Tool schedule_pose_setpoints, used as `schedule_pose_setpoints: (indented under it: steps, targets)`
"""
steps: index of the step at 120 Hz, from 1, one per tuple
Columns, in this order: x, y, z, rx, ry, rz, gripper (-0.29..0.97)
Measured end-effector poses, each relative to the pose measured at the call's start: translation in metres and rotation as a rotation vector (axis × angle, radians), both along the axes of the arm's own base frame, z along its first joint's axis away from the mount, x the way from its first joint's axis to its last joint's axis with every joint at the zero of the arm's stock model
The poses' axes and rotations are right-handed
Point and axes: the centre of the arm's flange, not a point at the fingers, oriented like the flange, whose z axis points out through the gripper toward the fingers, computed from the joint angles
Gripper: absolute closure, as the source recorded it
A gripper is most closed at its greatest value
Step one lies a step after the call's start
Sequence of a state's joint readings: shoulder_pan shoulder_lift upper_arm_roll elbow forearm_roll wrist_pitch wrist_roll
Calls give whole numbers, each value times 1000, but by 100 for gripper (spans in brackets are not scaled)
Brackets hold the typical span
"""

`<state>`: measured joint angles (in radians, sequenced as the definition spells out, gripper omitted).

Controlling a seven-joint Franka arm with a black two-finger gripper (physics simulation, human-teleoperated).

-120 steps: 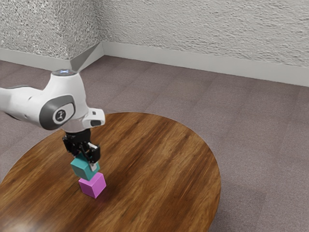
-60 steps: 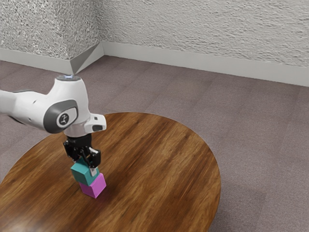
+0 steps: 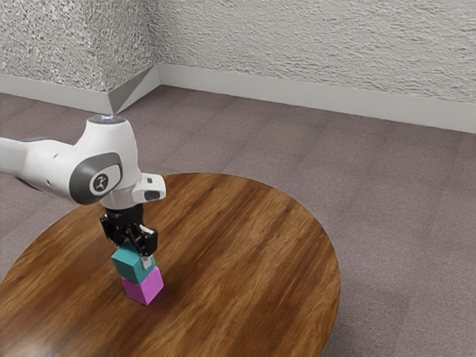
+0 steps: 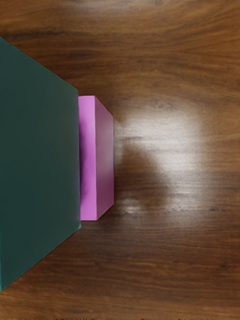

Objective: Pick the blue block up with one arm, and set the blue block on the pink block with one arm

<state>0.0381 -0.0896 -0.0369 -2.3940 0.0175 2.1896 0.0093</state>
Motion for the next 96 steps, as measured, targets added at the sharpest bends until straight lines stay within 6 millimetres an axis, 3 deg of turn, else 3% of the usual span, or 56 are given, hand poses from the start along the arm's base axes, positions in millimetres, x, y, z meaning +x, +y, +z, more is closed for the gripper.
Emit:
schedule_pose_setpoints:
  steps: [19, 51, 60, 77, 96]
  targets:
    - [2, -1, 2, -1, -5, -1, 30]
    - [2, 0, 8, -6, -16, -3, 10]
    - [0, -6, 26, -3, -50, -15, 7]
    - [-10, -14, 78, 6, -135, -33, 4]
    - [-14, -13, 89, 13, -142, -35, 2]
